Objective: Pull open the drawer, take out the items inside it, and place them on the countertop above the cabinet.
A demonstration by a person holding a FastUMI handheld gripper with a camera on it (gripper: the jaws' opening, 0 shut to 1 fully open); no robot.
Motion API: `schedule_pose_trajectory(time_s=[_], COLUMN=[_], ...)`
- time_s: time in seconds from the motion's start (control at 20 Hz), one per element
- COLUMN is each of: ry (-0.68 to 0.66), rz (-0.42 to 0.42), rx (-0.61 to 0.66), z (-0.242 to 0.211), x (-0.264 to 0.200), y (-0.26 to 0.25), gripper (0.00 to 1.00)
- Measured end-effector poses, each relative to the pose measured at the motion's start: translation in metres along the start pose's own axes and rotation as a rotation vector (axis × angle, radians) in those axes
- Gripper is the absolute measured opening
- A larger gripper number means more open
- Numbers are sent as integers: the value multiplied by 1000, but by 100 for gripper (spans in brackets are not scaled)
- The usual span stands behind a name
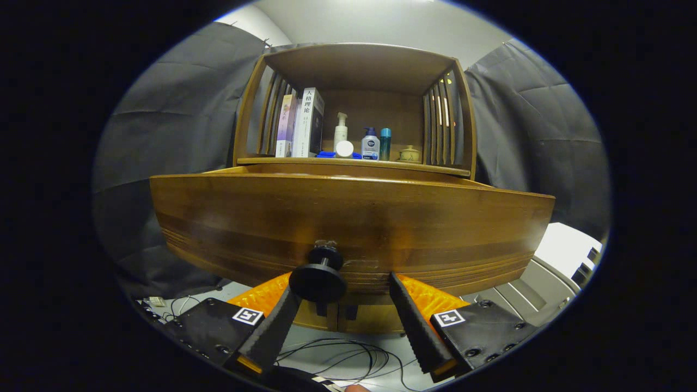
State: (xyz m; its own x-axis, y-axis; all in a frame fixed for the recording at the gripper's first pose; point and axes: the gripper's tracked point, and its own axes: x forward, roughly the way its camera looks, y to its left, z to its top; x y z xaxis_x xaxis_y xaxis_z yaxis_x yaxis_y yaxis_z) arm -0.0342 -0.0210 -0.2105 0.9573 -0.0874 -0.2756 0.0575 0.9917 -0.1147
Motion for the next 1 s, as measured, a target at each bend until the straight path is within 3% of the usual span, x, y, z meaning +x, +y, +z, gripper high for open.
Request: schedule_pose_trajectory(time_s=[1.0], ry=[-39], rz=[-22], rx=[-19], z=[9], x=[28], y=[-3], gripper=[98])
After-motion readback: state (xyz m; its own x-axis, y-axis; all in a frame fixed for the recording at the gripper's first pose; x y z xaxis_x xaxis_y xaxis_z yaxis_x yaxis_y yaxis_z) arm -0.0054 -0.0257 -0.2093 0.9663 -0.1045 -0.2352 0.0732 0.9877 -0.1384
